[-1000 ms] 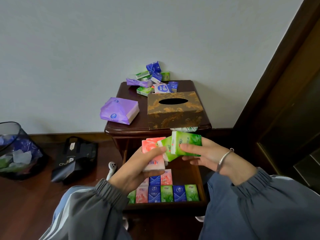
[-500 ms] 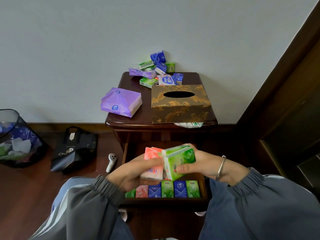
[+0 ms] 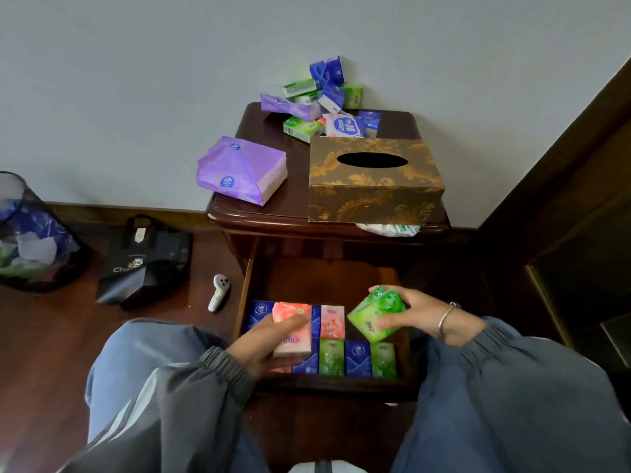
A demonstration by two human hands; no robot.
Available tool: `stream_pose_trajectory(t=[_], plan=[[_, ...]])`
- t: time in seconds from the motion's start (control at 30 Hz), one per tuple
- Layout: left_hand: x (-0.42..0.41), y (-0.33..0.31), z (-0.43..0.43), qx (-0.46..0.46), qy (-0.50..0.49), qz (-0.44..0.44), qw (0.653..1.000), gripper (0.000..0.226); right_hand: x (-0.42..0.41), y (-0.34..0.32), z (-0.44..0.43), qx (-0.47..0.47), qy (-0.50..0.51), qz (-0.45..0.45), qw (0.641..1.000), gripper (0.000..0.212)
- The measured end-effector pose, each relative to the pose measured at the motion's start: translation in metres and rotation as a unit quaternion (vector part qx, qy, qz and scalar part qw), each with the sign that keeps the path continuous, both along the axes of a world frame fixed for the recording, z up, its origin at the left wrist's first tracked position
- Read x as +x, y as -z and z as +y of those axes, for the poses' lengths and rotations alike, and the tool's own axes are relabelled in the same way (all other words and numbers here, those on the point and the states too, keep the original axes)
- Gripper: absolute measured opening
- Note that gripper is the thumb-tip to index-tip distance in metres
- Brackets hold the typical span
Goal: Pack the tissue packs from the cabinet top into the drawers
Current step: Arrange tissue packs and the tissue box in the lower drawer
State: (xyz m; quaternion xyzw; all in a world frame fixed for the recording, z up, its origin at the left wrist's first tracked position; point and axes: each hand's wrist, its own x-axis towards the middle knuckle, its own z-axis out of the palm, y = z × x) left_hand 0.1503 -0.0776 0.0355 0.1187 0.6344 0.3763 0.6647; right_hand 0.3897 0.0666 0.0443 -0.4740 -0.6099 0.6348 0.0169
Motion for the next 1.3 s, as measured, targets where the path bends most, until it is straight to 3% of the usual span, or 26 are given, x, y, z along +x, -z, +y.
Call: stream_pose_trajectory(t=[0.1, 0.2, 0.33, 0.5, 0.63, 0.77, 0.97, 1.1, 1.2, 1.3], plan=[[-0.009, 0.017, -0.001, -0.023, -0.027, -0.014, 0.999, 0.058, -0.006, 0.026, 0.017, 0.135, -0.09, -0.151, 0.975, 0.08], [-0.013, 0.023, 0.002, -0.018, -0.03, -0.009, 0.999, 0.057, -0.018, 0.049, 0.032, 0.246, -0.163, -0.248, 0.923, 0.088], [-0.014, 0.027, 0.005, -0.008, -0.036, -0.023, 0.999, 0.056, -0.036, 0.068, 0.044, 0.281, -0.239, -0.326, 0.871, 0.086], [-0.018, 0.034, 0.008, 0.0, -0.028, -0.023, 0.999, 0.069, -0.049, 0.081, 0.052, 0.233, -0.322, -0.343, 0.851, 0.08], [-0.022, 0.036, 0.015, 0.0, -0.012, -0.014, 1.0, 0.057, -0.054, 0.088, 0.062, 0.197, -0.386, -0.374, 0.82, 0.08], [-0.026, 0.034, 0.02, 0.0, 0.001, -0.015, 1.0, 0.056, -0.061, 0.1, 0.068, 0.182, -0.455, -0.402, 0.774, 0.051], [-0.03, 0.033, 0.025, 0.002, -0.002, -0.014, 1.0, 0.057, -0.063, 0.104, 0.072, 0.235, -0.474, -0.44, 0.726, 0.098], [-0.03, 0.033, 0.025, 0.002, -0.008, -0.021, 1.0, 0.059, -0.06, 0.111, 0.073, 0.246, -0.478, -0.412, 0.736, 0.097], [-0.03, 0.033, 0.026, 0.001, -0.009, -0.022, 1.0, 0.061, -0.059, 0.117, 0.074, 0.252, -0.464, -0.372, 0.764, 0.08], [-0.029, 0.032, 0.027, 0.003, -0.006, -0.025, 1.0, 0.062, -0.063, 0.12, 0.07, 0.273, -0.47, -0.37, 0.754, 0.063]])
